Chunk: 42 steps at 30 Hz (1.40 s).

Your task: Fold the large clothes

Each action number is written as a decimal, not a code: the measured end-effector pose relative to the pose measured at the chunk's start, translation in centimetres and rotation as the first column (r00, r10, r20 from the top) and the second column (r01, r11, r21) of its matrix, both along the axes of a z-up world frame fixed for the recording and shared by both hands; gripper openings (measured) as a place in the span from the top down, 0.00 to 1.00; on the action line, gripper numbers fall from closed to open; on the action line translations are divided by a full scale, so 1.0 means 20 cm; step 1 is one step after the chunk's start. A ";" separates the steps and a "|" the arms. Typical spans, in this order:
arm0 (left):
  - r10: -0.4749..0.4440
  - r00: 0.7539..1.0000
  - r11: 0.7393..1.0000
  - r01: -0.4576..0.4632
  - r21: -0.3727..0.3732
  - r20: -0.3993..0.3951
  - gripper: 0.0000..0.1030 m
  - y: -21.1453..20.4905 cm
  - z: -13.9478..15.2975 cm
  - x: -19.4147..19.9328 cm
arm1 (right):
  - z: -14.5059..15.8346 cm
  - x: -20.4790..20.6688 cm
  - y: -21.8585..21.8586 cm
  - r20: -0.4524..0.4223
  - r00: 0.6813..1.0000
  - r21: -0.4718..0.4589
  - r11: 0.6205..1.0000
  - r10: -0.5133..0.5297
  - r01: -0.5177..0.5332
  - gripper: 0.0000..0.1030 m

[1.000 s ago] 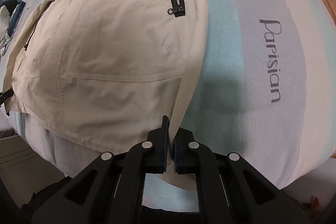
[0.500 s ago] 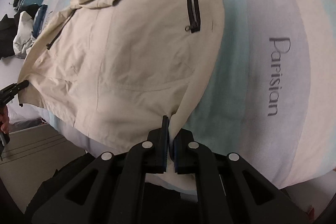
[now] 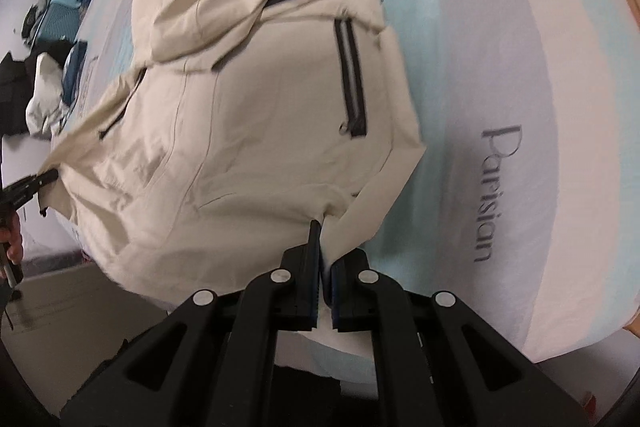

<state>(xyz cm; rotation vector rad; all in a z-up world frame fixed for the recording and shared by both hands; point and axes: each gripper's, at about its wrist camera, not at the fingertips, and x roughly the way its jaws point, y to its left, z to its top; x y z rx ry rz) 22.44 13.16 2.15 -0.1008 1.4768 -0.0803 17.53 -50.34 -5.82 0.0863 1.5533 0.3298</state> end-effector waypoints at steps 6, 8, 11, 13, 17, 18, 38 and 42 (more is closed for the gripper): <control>0.040 0.999 0.999 -0.039 -0.036 0.028 0.95 0.13 0.09 0.14 | 0.12 0.14 -0.02 0.053 0.998 -0.025 0.999 -0.021 0.022 0.98; 0.051 0.998 0.997 -0.050 -0.053 0.033 0.95 0.16 0.11 0.20 | 0.15 0.20 -0.01 0.063 0.998 -0.021 0.999 -0.026 0.027 0.98; 0.054 0.998 0.997 -0.052 -0.063 0.030 0.95 0.18 0.12 0.25 | 0.19 0.28 -0.01 0.068 0.997 -0.011 0.999 -0.038 0.038 0.98; 0.053 0.998 0.996 -0.050 -0.068 0.030 0.95 0.18 0.13 0.29 | 0.21 0.33 0.01 0.074 0.996 -0.011 0.999 -0.039 0.040 0.98; 0.038 0.998 0.997 -0.035 -0.067 0.045 0.95 0.20 0.16 0.39 | 0.25 0.43 0.02 0.093 0.995 -0.015 0.999 -0.037 0.038 0.98; 0.036 0.998 0.997 -0.032 -0.068 0.047 0.95 0.21 0.17 0.41 | 0.26 0.47 0.03 0.097 0.995 -0.015 0.999 -0.038 0.040 0.98; 0.036 0.998 0.999 -0.034 -0.037 0.060 0.95 0.27 0.00 1.01 | 0.09 1.08 0.08 0.069 0.993 -0.017 0.995 -0.100 0.101 0.98; 0.020 0.998 1.000 -0.019 -0.016 0.066 0.96 0.27 -0.01 1.12 | 0.08 1.18 0.11 0.074 0.992 -0.026 0.994 -0.105 0.107 0.98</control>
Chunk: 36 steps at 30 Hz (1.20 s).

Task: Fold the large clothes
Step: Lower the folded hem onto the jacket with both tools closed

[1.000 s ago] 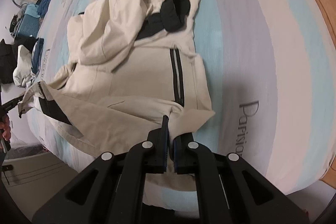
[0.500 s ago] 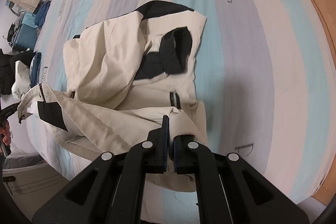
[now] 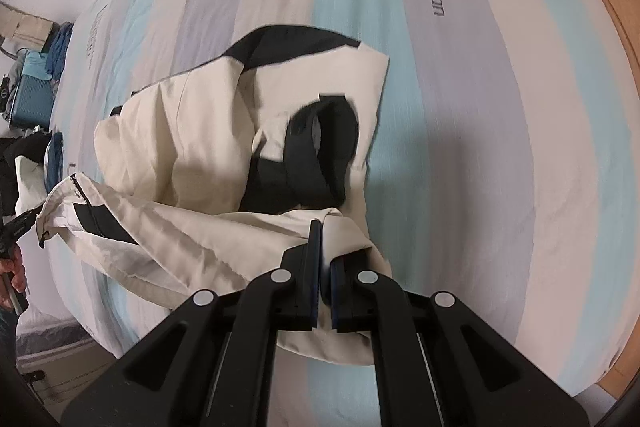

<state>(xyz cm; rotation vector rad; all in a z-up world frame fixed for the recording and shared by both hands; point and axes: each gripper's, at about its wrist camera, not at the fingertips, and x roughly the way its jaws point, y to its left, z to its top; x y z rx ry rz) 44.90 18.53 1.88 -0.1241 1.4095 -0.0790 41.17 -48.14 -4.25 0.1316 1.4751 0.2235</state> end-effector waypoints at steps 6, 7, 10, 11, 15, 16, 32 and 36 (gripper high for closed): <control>-0.013 1.000 1.000 0.013 0.013 0.015 0.96 0.00 0.03 0.13 | 0.02 0.13 0.02 0.017 1.000 -0.004 1.000 -0.016 0.016 0.98; -0.014 1.000 1.000 0.014 0.014 0.017 0.96 0.00 0.03 0.15 | 0.02 0.15 0.02 0.020 1.000 -0.006 1.000 -0.016 0.016 0.98; -0.015 1.000 1.000 0.014 0.026 0.024 0.96 0.00 0.03 0.22 | 0.04 0.22 0.04 0.032 0.999 -0.012 1.000 -0.018 0.019 0.98; -0.011 1.000 1.000 0.010 0.026 0.025 0.96 0.01 0.03 0.25 | 0.04 0.24 0.04 0.033 0.999 -0.014 1.000 -0.019 0.019 0.98; -0.008 1.000 0.999 0.007 0.036 0.025 0.96 0.01 0.00 0.36 | 0.02 0.33 0.07 0.035 0.999 -0.036 0.999 -0.015 0.016 0.98; -0.012 1.000 0.999 0.011 0.043 0.025 0.96 0.01 -0.01 0.38 | 0.01 0.36 0.08 0.036 0.999 -0.045 0.999 -0.013 0.015 0.98; 0.034 0.999 0.996 -0.035 0.083 0.015 0.96 0.02 -0.24 0.60 | -0.12 0.62 0.14 0.059 0.996 -0.101 0.992 -0.065 0.071 0.98; 0.050 0.999 0.995 -0.050 0.085 0.011 0.96 0.02 -0.31 0.65 | -0.18 0.67 0.14 0.059 0.995 -0.122 0.988 -0.085 0.092 0.98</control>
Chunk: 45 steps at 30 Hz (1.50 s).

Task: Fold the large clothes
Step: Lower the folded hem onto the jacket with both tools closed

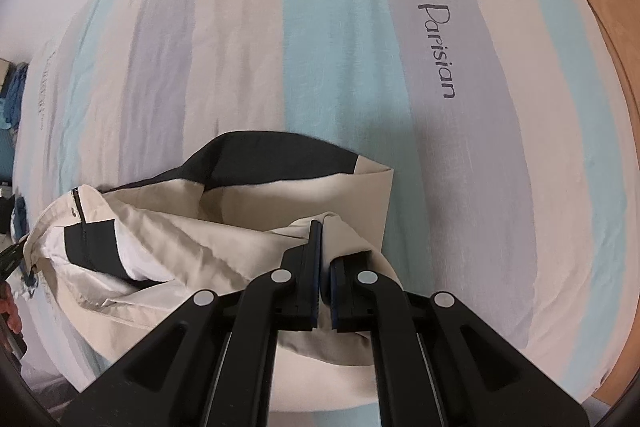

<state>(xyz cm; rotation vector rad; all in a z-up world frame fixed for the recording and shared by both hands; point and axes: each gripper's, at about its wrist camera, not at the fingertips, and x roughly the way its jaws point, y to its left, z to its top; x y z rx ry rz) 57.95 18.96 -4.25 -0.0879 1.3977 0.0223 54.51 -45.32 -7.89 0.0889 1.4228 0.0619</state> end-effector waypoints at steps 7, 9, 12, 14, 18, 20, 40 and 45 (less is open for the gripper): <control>0.005 1.000 1.000 -0.005 0.006 -0.005 0.96 -0.01 -0.11 0.08 | -0.12 0.07 0.01 -0.003 1.000 -0.021 1.000 -0.015 0.015 0.98; 0.003 1.000 1.000 -0.003 0.011 -0.005 0.96 0.00 -0.14 0.10 | -0.14 0.09 0.02 -0.002 1.000 -0.026 1.000 -0.014 0.014 0.98; 0.000 1.000 1.000 0.000 0.015 -0.004 0.96 -0.01 -0.18 0.12 | -0.18 0.14 0.04 0.001 1.000 -0.038 0.999 -0.010 0.010 0.98; 0.000 1.000 1.000 0.000 0.017 -0.007 0.96 -0.01 -0.21 0.14 | -0.21 0.16 0.05 -0.001 1.000 -0.045 0.999 -0.008 0.008 0.98; -0.001 1.000 1.000 0.001 0.022 -0.012 0.96 -0.02 -0.26 0.18 | -0.26 0.22 0.08 -0.006 1.000 -0.062 0.998 0.000 -0.001 0.98; -0.003 1.000 1.000 0.003 0.021 -0.014 0.96 -0.02 -0.28 0.19 | -0.29 0.24 0.10 -0.011 1.000 -0.070 0.998 0.006 -0.006 0.98; -0.022 1.000 0.999 0.022 0.030 0.017 0.90 -0.04 -0.32 0.13 | -0.40 0.21 0.18 0.009 0.999 -0.106 0.993 0.049 -0.048 0.96; -0.040 0.997 0.998 0.035 0.060 0.069 0.75 -0.07 -0.22 0.06 | -0.32 0.18 0.10 0.055 0.998 -0.014 1.000 0.005 -0.005 0.92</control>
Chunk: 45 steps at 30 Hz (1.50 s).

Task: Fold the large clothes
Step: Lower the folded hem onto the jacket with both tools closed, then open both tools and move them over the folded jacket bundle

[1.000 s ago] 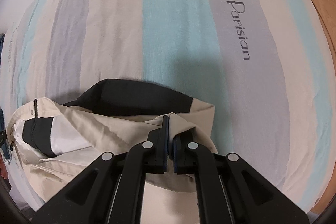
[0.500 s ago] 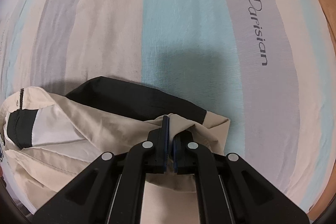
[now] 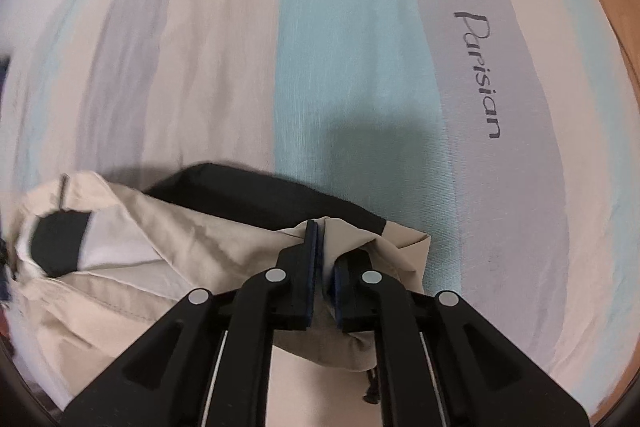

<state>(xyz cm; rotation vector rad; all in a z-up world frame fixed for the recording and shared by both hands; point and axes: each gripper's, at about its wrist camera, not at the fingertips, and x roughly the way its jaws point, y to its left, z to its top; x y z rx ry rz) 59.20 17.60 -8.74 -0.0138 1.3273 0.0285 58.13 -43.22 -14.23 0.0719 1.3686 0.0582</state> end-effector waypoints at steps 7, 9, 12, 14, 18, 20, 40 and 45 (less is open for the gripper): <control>0.012 0.998 1.000 -0.010 -0.027 0.064 0.41 -0.04 0.14 -0.06 | 0.10 -0.06 -0.10 0.029 1.000 0.176 0.984 -0.004 -0.001 0.48; 0.004 0.997 1.000 -0.003 -0.013 0.075 0.40 -0.08 0.17 -0.07 | 0.13 -0.07 -0.11 0.056 0.998 0.175 0.984 0.009 -0.018 0.41; 0.023 0.996 1.000 -0.022 -0.014 0.090 0.38 -0.10 0.22 -0.05 | 0.20 -0.08 -0.12 0.099 0.995 0.149 0.989 0.004 -0.019 0.30; 0.065 0.991 0.997 -0.061 -0.039 0.114 0.38 -0.07 0.27 -0.05 | 0.26 -0.06 -0.19 0.132 0.991 0.146 0.989 -0.016 -0.004 0.30; 0.152 0.970 0.988 -0.151 -0.021 0.190 0.12 -0.05 0.38 -0.06 | 0.33 -0.09 -0.23 0.173 0.985 0.114 0.994 -0.017 -0.003 0.29; 0.171 0.939 0.982 -0.187 0.025 0.298 0.07 -0.05 0.49 -0.09 | 0.35 -0.10 -0.22 0.180 0.984 0.097 0.995 0.011 -0.029 0.30; -0.079 0.995 0.995 0.082 -0.050 0.055 0.06 -0.60 0.17 -0.36 | 0.17 -0.48 0.08 0.087 0.975 -0.008 0.978 0.206 -0.206 0.29; -0.097 0.994 0.988 0.104 -0.113 0.058 0.06 -0.80 0.14 -0.31 | 0.08 -0.49 -0.05 0.048 0.982 -0.044 0.982 0.184 -0.182 0.29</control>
